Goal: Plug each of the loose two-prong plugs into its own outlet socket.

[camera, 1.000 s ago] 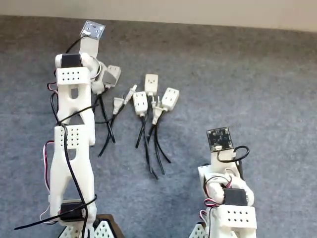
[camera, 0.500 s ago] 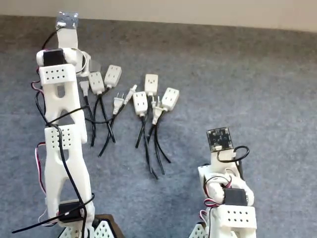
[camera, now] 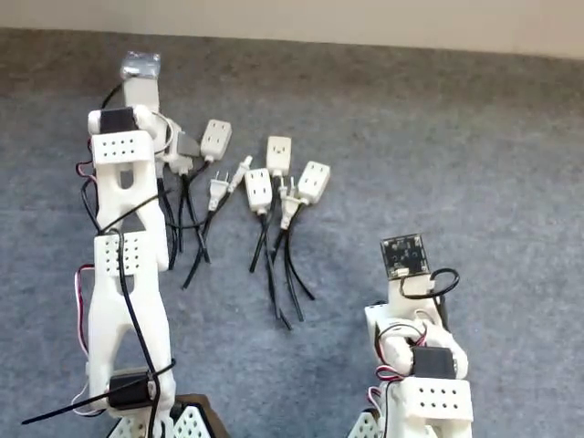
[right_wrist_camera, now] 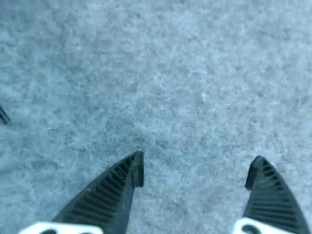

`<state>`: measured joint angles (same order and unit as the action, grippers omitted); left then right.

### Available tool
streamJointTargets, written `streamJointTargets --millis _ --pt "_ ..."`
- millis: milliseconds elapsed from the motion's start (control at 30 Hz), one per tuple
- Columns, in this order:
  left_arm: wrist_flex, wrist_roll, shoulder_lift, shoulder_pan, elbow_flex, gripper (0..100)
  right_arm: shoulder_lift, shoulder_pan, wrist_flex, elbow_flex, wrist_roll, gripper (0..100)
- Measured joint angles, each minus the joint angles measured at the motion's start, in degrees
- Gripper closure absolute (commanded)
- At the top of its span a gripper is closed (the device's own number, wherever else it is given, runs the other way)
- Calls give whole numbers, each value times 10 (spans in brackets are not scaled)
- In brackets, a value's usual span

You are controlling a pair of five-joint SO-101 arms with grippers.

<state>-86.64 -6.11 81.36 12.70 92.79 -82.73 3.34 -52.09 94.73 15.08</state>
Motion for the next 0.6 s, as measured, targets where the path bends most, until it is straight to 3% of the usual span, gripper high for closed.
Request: streamJointTargets --millis 167,400,600 --pt "-6 -36 2 -19 9 928 0 0 0 0 0 666" --pt "-76 -166 -21 -66 13 927 -2 0 0 4 2 666" --pt "-116 -183 -48 -81 8 926 -2 1 0 4 2 666"
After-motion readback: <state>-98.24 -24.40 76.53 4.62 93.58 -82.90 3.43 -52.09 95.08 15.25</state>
